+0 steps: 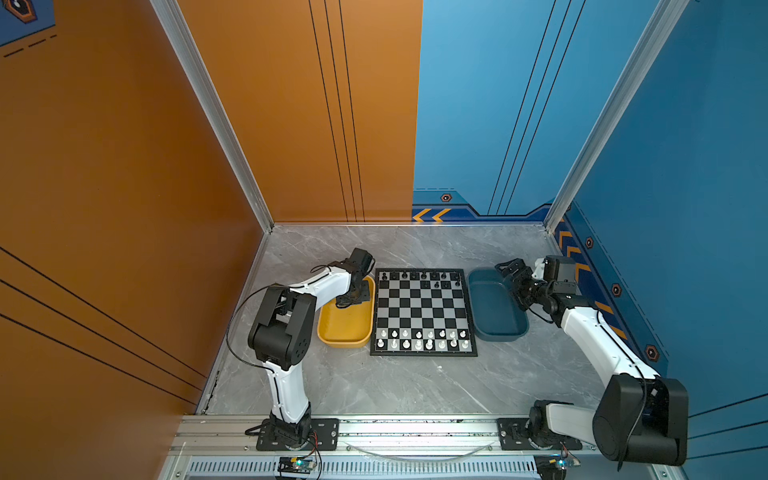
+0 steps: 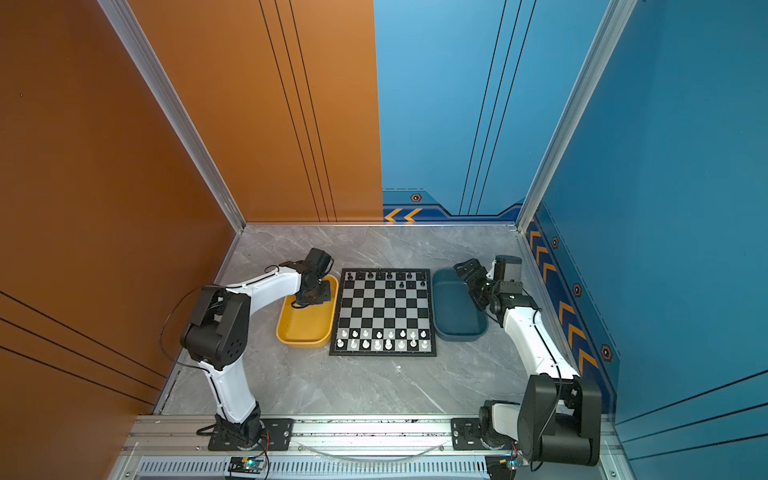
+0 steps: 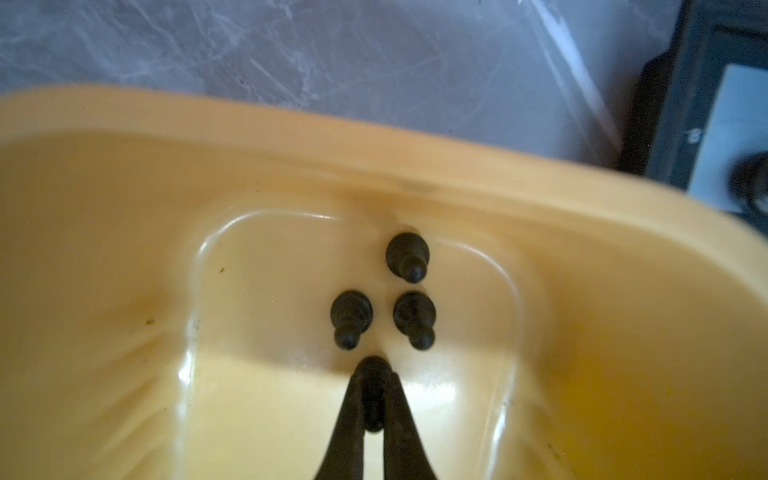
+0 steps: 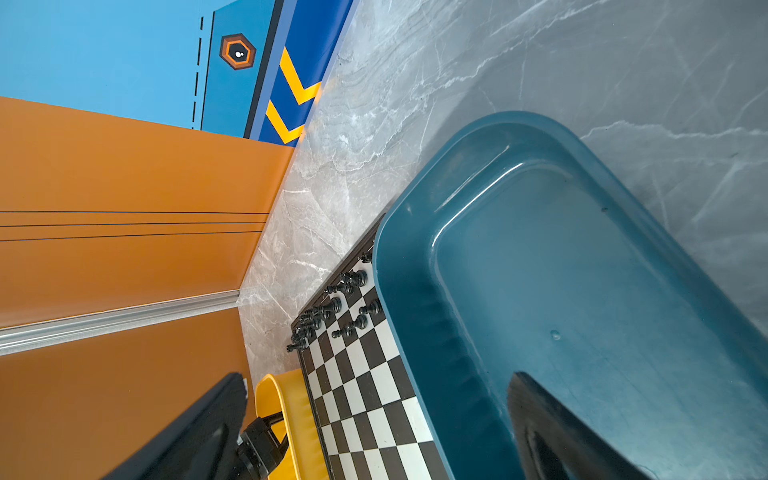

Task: Set up the chess pieces on the board
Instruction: 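Lower the left gripper and close on a black pawn in the tray, then lift the black pawn and carry it over the board's far rows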

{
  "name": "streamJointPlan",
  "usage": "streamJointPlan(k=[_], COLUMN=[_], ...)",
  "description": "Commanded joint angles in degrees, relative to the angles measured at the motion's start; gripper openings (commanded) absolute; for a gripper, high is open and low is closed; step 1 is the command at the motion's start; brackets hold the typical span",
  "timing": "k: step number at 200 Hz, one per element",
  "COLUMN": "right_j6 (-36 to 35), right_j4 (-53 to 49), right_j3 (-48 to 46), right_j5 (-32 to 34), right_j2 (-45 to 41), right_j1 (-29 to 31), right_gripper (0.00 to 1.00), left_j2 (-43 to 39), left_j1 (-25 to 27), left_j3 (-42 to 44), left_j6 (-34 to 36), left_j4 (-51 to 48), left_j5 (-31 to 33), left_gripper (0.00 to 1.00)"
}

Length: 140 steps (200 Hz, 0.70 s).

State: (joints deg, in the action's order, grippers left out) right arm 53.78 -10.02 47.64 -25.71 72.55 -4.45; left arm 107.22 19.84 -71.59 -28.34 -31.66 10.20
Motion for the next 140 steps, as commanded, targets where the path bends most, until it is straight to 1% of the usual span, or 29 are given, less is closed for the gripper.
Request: streamJointPlan(k=[1, 40, 66, 86, 107, 140], right_j6=[-1.31, -1.31, -1.31, -1.31, -1.47, -1.56], right_j4=[-0.92, -0.75, -0.61, -0.52, -0.51, -0.79], right_j3=[1.32, 1.40, 1.37, 1.45, 1.38, 1.33], right_j5=[0.58, 0.36, 0.31, 0.05, 0.05, -0.12], right_j2=[-0.31, -0.04, 0.14, 0.35, 0.22, 0.07], right_j1=[0.14, 0.14, 0.14, 0.14, 0.05, -0.20], right_gripper=[1.00, 1.00, 1.00, 1.00, 1.00, 1.00], left_j2=[-4.23, -7.92, -7.89, -6.15, -3.23, 3.35], left_j1=[0.44, 2.84, 5.61, 8.19, 10.31, 13.03], left_j3=[-0.25, -3.78, -6.75, -9.80, -13.13, -19.19], left_j6=[0.80, 1.66, 1.96, 2.45, 3.15, 3.86], left_j4=[-2.14, -4.26, -4.42, -5.07, -5.07, -5.24], left_j5=[-0.99, -0.53, -1.75, -1.66, -3.06, -5.08], left_gripper=[0.00, 0.00, 0.00, 0.00, 0.00, 0.00])
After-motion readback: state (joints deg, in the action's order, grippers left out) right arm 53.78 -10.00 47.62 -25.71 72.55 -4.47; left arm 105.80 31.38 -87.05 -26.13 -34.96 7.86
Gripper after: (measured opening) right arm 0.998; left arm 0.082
